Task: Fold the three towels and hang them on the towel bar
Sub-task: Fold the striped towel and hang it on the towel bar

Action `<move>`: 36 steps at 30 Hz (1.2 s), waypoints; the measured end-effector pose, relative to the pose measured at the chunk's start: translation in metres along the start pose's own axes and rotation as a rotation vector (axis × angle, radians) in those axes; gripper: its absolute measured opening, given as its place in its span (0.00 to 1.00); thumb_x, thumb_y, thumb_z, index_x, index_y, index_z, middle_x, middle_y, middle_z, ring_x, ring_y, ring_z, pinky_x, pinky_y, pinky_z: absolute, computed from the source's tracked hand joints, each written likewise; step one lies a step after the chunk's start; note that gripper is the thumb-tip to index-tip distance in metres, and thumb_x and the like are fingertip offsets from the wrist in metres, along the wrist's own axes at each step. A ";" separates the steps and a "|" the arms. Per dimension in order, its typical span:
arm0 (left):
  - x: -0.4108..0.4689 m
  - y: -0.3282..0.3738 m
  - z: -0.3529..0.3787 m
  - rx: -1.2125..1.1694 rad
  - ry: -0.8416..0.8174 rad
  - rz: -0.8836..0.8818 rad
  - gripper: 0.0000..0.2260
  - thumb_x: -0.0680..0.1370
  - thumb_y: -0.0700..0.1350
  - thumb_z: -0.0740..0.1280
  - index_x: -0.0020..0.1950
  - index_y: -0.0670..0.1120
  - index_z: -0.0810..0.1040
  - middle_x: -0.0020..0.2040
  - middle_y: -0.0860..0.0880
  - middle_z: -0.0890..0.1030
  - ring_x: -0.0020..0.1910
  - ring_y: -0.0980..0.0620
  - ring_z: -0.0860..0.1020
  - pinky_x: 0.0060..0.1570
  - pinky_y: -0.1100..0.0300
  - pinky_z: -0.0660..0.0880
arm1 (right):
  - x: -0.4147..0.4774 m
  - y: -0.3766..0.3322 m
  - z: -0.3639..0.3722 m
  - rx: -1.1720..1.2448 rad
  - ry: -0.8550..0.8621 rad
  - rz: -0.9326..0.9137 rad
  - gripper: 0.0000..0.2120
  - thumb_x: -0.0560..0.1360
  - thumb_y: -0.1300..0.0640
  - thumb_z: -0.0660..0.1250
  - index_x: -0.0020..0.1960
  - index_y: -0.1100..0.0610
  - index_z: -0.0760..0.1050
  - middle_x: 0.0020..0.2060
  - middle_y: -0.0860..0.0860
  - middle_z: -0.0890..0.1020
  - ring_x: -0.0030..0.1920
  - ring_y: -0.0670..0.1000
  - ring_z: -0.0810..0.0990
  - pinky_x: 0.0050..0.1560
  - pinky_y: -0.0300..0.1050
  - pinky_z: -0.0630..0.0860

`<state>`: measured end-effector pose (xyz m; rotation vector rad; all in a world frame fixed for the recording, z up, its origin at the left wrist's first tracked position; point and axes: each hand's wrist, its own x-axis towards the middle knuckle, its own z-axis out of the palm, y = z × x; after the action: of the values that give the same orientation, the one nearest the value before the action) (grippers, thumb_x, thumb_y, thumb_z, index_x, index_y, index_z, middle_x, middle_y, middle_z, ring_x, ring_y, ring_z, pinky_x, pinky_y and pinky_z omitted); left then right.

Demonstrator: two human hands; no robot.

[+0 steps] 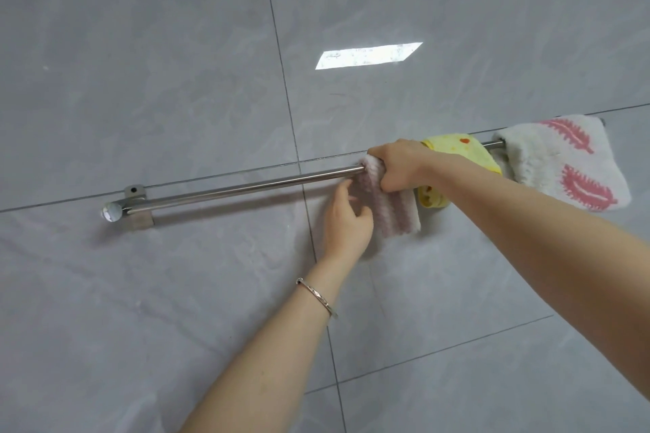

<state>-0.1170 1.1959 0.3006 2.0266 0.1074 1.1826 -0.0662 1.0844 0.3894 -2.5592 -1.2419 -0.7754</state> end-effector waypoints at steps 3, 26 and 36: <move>0.008 0.007 0.000 -0.081 -0.083 -0.050 0.12 0.74 0.37 0.64 0.56 0.46 0.71 0.44 0.50 0.78 0.46 0.50 0.74 0.38 0.63 0.65 | 0.003 0.002 -0.001 0.009 -0.023 0.008 0.09 0.71 0.56 0.60 0.50 0.53 0.71 0.42 0.50 0.75 0.45 0.55 0.73 0.44 0.44 0.67; -0.004 -0.011 0.000 -0.025 -0.104 -0.113 0.07 0.77 0.44 0.63 0.38 0.49 0.72 0.33 0.52 0.78 0.40 0.46 0.78 0.43 0.55 0.74 | -0.065 -0.020 0.082 0.963 0.591 0.366 0.17 0.74 0.59 0.65 0.61 0.60 0.67 0.50 0.50 0.76 0.52 0.53 0.78 0.47 0.44 0.75; -0.020 -0.004 -0.001 -0.074 -0.153 -0.109 0.05 0.79 0.40 0.60 0.47 0.44 0.75 0.42 0.46 0.79 0.41 0.49 0.77 0.41 0.59 0.73 | -0.070 -0.022 0.075 0.926 0.589 0.341 0.17 0.76 0.59 0.62 0.63 0.60 0.67 0.50 0.49 0.75 0.50 0.49 0.74 0.48 0.41 0.71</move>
<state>-0.1280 1.1901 0.2842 2.0122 0.0953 0.9476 -0.0914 1.0802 0.2877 -1.5594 -0.6910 -0.6016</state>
